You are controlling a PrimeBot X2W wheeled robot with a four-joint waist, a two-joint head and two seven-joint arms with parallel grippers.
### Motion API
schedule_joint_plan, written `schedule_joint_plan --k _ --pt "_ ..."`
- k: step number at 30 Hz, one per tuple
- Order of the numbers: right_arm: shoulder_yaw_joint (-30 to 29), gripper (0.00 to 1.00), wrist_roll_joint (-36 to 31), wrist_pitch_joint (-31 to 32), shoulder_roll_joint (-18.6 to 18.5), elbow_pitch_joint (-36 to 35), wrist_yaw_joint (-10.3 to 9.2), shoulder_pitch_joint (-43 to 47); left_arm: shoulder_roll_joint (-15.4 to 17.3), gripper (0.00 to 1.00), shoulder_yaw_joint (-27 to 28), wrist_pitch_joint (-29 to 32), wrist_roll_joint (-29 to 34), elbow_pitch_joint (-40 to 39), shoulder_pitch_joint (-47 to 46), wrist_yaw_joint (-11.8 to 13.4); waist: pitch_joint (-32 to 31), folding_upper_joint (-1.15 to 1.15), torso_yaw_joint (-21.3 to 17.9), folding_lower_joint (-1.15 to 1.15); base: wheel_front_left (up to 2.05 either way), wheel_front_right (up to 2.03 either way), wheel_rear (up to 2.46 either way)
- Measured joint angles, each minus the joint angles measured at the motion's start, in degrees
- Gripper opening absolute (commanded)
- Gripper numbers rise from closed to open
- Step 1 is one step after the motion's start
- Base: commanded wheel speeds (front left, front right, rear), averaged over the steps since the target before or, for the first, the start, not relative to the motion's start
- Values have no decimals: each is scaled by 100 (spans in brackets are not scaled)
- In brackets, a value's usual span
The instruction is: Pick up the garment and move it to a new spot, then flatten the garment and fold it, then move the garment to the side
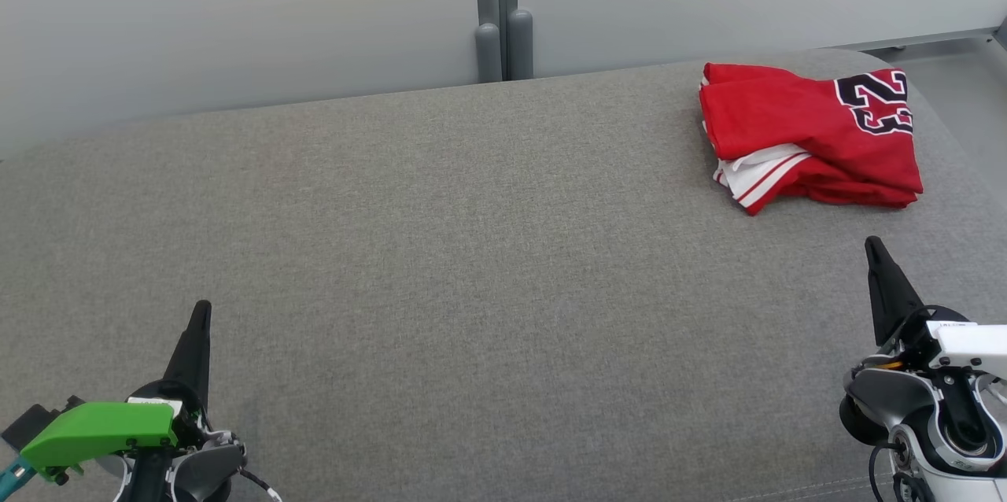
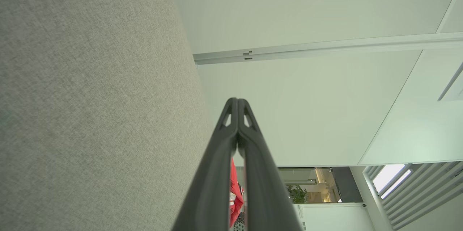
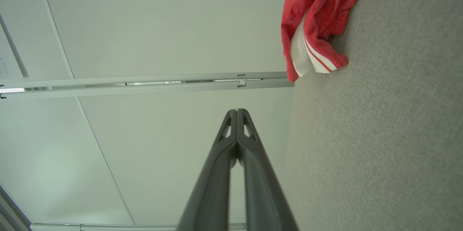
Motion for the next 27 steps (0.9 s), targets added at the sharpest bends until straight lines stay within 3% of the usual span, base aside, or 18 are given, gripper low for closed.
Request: schedule_joint_plan --k 27 --pt "-3 0 0 1 2 29 5 -20 0 0 3 24 0 37 -19 -35 -2 0 0 0 0 0 0"
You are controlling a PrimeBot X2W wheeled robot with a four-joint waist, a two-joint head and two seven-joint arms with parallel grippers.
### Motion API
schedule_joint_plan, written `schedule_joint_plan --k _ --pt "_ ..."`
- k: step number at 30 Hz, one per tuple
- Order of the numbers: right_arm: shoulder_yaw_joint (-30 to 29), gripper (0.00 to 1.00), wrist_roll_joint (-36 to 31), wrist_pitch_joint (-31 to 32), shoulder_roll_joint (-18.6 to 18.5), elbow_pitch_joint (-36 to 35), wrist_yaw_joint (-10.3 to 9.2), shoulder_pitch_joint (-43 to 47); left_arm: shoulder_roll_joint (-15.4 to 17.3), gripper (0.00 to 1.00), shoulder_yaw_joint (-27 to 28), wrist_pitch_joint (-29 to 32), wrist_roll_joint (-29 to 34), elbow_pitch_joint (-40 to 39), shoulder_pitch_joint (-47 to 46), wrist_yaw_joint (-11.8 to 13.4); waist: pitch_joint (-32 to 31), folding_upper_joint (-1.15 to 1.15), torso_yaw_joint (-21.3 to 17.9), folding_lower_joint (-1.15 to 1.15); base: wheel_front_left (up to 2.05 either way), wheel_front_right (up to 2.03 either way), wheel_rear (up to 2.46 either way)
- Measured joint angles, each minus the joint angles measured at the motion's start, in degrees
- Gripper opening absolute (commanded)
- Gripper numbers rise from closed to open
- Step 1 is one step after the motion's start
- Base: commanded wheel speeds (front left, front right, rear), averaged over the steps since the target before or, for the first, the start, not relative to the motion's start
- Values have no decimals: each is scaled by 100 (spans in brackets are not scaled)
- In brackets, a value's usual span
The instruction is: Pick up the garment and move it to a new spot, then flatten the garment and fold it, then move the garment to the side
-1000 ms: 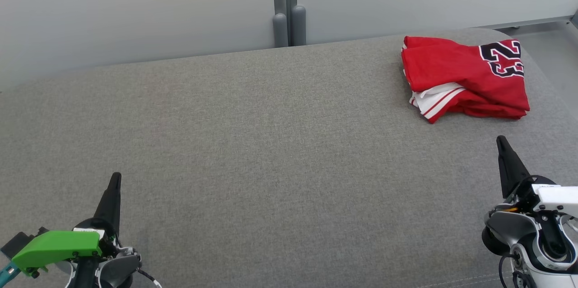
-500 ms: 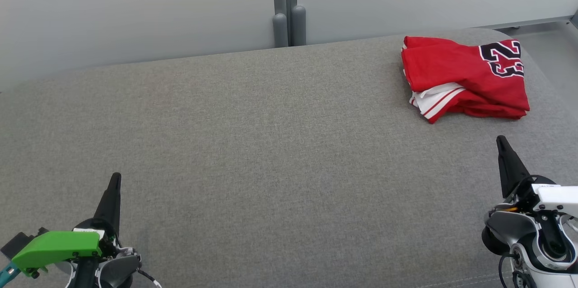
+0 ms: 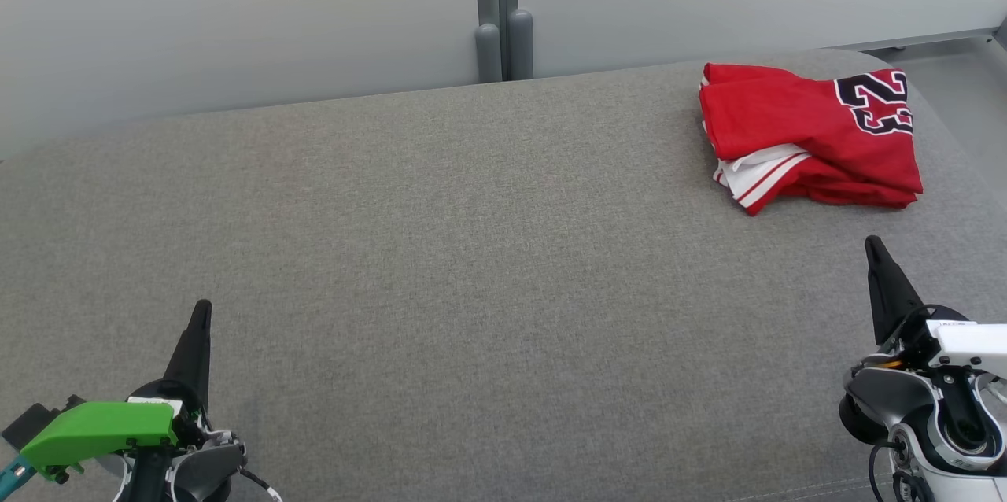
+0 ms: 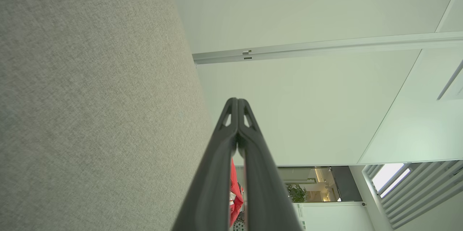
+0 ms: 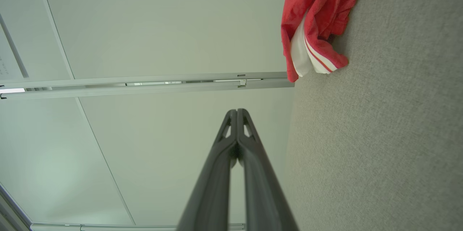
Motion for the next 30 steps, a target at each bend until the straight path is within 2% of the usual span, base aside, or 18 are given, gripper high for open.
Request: schedule_joint_plan --k 30 --pt "-4 0 0 9 1 12 1 -11 0 0 4 1 0 41 -11 -8 -1 0 0 0 0 0 0"
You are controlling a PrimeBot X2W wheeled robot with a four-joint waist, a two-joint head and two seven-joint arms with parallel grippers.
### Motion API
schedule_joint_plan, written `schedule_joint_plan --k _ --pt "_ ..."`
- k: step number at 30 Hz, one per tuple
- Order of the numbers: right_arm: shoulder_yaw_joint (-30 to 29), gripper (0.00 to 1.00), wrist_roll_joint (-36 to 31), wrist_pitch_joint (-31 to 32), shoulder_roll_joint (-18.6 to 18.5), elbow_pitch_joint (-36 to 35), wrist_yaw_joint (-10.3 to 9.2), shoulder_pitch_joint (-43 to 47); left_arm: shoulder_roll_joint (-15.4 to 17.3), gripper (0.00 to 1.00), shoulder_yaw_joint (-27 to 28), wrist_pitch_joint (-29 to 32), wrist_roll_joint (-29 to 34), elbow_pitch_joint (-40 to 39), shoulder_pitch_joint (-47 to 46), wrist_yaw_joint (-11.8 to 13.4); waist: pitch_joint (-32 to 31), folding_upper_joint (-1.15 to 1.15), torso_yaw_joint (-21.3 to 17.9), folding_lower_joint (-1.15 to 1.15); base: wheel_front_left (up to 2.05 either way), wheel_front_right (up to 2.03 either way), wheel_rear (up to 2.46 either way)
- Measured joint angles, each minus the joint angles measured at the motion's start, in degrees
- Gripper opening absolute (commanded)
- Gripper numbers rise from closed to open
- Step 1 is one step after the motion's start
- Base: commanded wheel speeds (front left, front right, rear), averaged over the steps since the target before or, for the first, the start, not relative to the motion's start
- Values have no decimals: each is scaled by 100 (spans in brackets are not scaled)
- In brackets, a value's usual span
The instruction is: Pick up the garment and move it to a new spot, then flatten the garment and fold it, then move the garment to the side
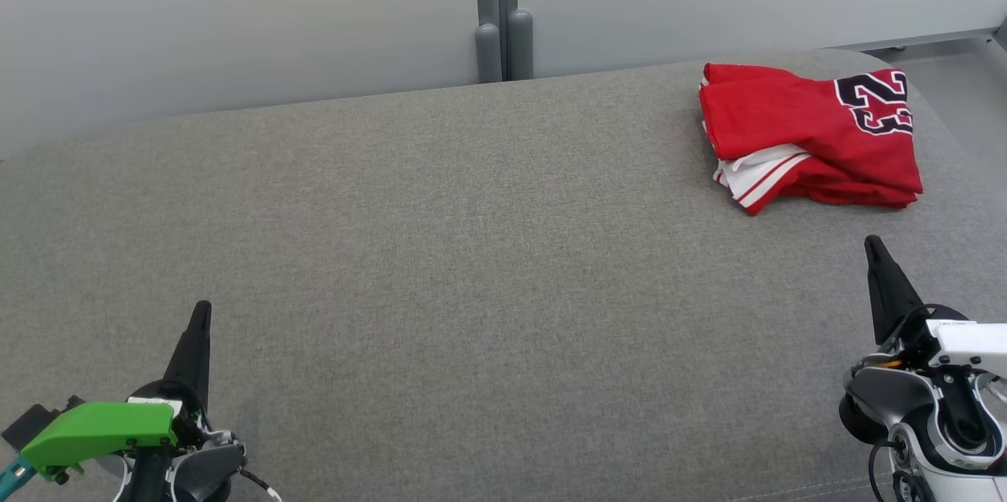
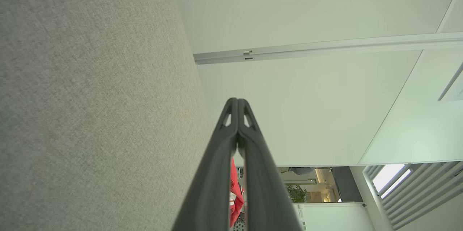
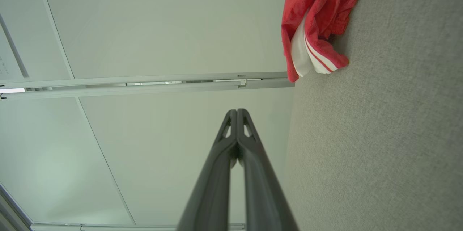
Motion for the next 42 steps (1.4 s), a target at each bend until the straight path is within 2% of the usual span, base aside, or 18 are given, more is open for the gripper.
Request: schedule_joint_plan --k 42 --pt "-7 0 0 14 3 16 40 -23 0 0 5 15 0 31 -7 -25 -1 0 0 0 0 0 0"
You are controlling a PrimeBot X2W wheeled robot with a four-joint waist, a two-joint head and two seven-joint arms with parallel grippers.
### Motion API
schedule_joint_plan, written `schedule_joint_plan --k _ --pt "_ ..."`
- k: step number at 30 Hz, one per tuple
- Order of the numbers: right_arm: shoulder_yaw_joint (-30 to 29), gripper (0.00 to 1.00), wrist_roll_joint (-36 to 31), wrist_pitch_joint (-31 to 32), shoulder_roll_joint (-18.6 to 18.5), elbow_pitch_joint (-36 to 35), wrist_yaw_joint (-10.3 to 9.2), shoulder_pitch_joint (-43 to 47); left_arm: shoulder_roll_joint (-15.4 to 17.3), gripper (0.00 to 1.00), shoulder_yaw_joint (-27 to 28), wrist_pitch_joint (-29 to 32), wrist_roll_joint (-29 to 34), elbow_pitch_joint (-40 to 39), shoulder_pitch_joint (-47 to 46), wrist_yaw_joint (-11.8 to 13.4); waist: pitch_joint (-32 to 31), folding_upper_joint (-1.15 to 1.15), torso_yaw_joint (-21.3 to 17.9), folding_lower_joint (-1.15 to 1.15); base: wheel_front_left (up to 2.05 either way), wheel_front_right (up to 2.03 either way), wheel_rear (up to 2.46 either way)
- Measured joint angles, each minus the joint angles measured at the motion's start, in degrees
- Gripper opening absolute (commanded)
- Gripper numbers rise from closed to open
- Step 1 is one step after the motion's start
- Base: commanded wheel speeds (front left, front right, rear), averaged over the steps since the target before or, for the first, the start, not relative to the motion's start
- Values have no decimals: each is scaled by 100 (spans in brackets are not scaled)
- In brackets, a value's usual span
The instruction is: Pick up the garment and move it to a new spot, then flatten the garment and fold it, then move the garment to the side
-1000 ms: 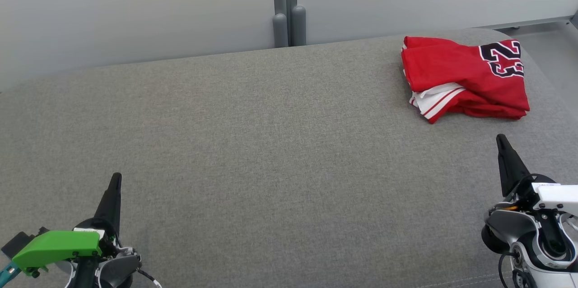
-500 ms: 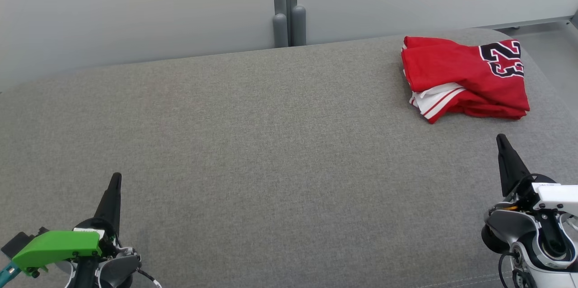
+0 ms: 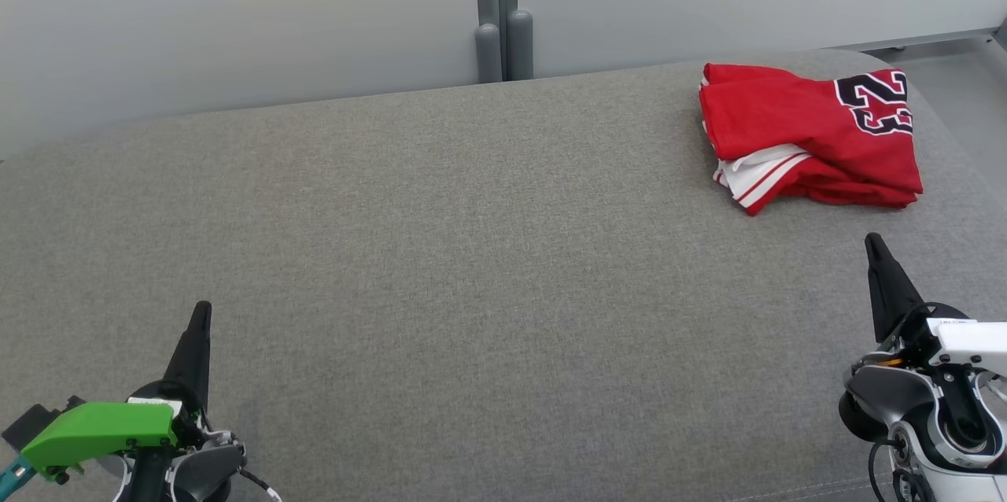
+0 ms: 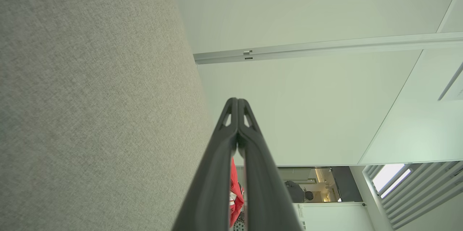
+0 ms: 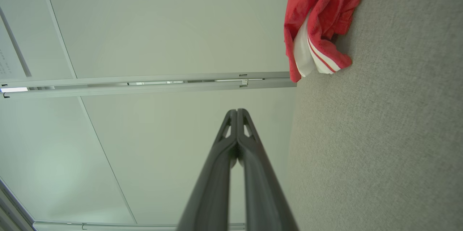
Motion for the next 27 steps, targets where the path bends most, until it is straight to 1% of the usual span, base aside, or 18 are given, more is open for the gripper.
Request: schedule_joint_plan --k 27 --pt "-3 0 -1 0 0 3 0 -44 0 0 5 0 0 12 -51 -1 0 0 0 0 0 0 0"
